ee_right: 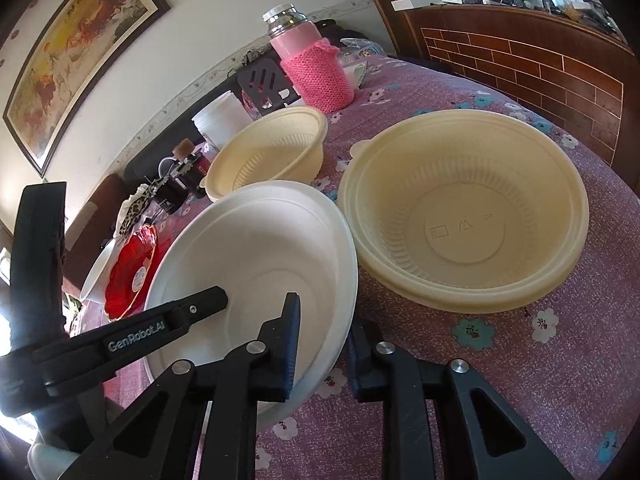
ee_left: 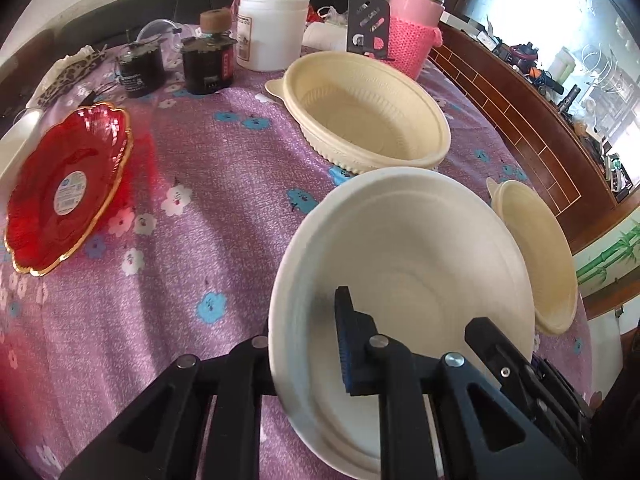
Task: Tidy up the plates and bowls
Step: 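Carry the second white bowl with both grippers and lower it into the first bowl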
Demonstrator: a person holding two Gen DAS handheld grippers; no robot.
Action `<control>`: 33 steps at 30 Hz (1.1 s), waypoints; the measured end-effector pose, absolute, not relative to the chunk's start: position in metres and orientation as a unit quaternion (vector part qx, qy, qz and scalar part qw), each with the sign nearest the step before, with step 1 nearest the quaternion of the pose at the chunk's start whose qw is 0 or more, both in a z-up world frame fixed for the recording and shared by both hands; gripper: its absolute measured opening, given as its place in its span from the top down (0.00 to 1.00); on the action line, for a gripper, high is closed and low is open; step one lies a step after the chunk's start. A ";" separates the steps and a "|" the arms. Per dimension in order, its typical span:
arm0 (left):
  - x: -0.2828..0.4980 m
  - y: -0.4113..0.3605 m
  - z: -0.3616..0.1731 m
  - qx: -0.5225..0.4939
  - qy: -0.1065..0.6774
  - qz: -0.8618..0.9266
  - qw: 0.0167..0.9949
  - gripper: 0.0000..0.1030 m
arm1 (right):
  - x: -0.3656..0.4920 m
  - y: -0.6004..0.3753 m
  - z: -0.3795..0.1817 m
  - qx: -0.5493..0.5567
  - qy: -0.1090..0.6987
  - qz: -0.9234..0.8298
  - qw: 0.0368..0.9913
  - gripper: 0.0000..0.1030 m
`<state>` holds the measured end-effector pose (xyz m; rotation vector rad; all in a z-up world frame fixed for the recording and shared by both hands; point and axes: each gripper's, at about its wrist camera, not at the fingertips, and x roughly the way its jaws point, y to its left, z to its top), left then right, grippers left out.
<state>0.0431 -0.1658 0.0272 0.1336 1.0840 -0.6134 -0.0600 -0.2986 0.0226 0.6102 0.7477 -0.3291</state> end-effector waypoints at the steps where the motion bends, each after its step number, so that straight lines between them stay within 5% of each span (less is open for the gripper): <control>1: 0.042 -0.165 0.028 0.062 0.506 -0.287 0.811 0.86 | -0.060 -0.297 0.023 0.291 0.357 -0.156 0.874 0.80; 33: -0.017 -0.047 0.087 -0.004 0.428 -0.239 0.872 0.86 | -0.071 -0.195 0.086 0.180 0.322 -0.086 0.925 0.83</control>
